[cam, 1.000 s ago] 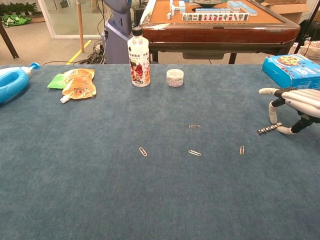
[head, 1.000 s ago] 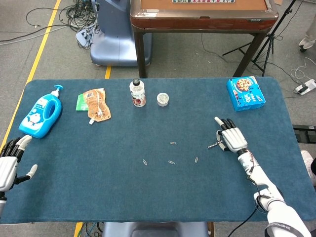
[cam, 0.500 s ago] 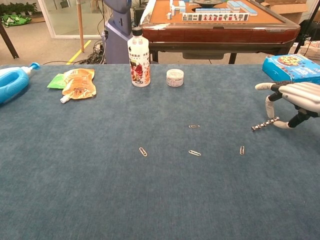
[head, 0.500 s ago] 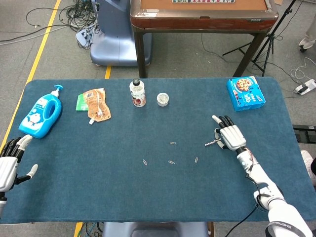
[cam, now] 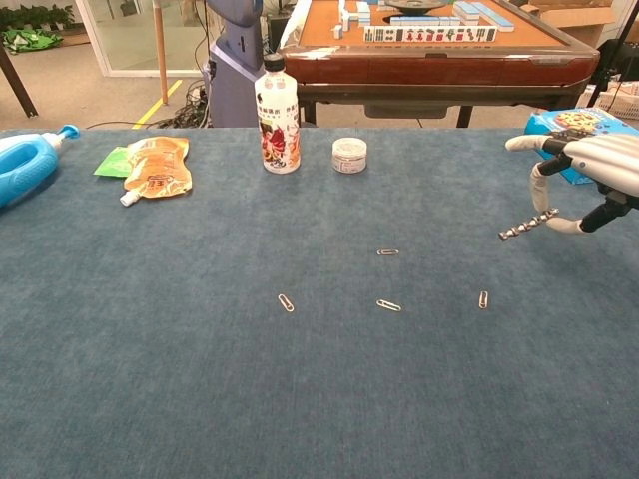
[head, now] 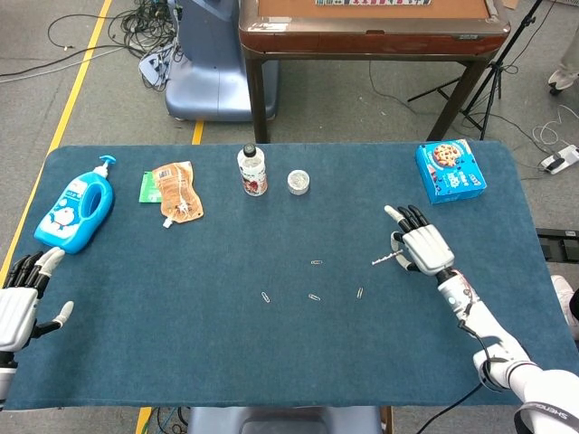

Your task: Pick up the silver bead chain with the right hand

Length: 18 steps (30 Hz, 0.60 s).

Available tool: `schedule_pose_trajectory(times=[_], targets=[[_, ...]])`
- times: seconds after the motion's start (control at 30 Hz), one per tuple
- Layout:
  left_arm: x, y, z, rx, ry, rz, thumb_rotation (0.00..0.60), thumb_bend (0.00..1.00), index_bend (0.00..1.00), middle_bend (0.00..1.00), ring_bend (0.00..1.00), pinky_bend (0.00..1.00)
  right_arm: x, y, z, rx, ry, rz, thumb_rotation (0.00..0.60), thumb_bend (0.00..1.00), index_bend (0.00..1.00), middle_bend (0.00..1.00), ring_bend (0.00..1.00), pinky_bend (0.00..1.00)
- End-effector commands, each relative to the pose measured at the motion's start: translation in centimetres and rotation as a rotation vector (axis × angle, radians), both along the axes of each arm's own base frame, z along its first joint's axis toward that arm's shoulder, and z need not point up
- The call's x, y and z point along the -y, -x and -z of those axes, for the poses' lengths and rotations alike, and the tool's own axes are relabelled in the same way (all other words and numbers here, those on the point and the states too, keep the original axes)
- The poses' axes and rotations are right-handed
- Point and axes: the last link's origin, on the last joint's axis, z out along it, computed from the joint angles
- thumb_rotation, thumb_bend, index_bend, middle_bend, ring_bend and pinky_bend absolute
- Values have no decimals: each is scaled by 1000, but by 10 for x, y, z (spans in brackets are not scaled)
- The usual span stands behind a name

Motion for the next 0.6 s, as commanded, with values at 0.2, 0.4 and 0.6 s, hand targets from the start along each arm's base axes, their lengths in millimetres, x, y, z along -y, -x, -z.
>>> schedule_pose_trajectory(times=[0.2, 0.4, 0.6], targets=[[1, -2, 1, -5, -2, 5, 600, 363, 0, 0, 0, 0, -24, -7, -15, -17, -15, -21, 600, 311, 636, 64, 0, 0], [2, -3, 1, -5, -7, 11, 600, 363, 0, 0, 0, 0, -35, -10, -13, -33, -41, -16, 600, 310, 636, 64, 0, 0], [4, -4, 0, -5, -8, 17, 600, 363, 0, 0, 0, 0, -42, -9, -5, -54, -70, -5, 600, 310, 636, 64, 0, 0]])
